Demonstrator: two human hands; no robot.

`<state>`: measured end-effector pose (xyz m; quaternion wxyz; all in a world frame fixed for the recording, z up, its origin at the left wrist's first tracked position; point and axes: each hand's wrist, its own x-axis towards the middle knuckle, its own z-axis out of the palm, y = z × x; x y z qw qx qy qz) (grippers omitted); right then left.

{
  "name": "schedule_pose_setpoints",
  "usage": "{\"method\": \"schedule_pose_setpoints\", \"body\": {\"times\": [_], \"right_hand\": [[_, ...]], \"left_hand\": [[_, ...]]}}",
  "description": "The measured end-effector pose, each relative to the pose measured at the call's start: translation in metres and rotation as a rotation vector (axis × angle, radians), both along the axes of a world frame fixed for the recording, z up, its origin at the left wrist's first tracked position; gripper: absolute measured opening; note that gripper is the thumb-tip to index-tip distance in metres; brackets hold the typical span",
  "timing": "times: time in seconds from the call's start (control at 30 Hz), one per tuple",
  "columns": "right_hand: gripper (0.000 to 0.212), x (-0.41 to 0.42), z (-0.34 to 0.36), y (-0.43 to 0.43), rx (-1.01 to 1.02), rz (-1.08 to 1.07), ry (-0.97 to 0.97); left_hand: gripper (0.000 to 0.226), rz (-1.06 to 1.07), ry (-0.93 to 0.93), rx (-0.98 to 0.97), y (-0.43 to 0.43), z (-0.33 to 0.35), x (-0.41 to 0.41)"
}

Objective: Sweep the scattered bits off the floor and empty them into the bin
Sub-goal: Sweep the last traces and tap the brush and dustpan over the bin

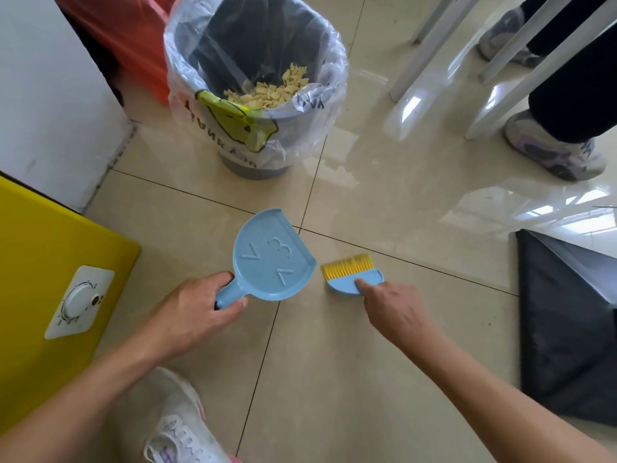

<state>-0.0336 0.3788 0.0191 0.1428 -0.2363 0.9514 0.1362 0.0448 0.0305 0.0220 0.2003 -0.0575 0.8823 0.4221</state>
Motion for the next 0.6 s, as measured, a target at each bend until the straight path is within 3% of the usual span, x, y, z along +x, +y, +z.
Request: {"method": "schedule_pose_setpoints", "body": {"times": [0.17, 0.27, 0.33, 0.4, 0.47, 0.53, 0.6], "right_hand": [[0.033, 0.032, 0.024, 0.026, 0.008, -0.062, -0.088], [0.027, 0.041, 0.054, 0.035, -0.185, -0.207, -0.003], [0.021, 0.054, 0.067, 0.035, -0.276, -0.236, -0.072], [0.013, 0.071, 0.069, 0.029, -0.201, -0.274, -0.388], [0.019, 0.084, 0.064, 0.022, -0.078, -0.292, -0.643], [0.018, 0.083, 0.056, 0.016, 0.084, -0.276, -0.665], [0.022, 0.071, 0.048, 0.01, 0.183, -0.259, -0.548]], "left_hand": [[0.033, -0.052, -0.011, -0.053, 0.004, -0.002, 0.004], [0.033, -0.081, -0.029, -0.087, 0.005, -0.001, 0.007], [0.034, -0.091, -0.036, -0.113, 0.005, 0.001, 0.006], [0.034, -0.088, -0.043, -0.114, 0.007, 0.004, 0.004], [0.033, -0.096, -0.035, -0.086, 0.008, 0.008, 0.003], [0.033, -0.104, -0.02, -0.048, 0.008, 0.011, 0.001], [0.033, -0.114, -0.001, -0.029, 0.008, 0.013, 0.0]]}}
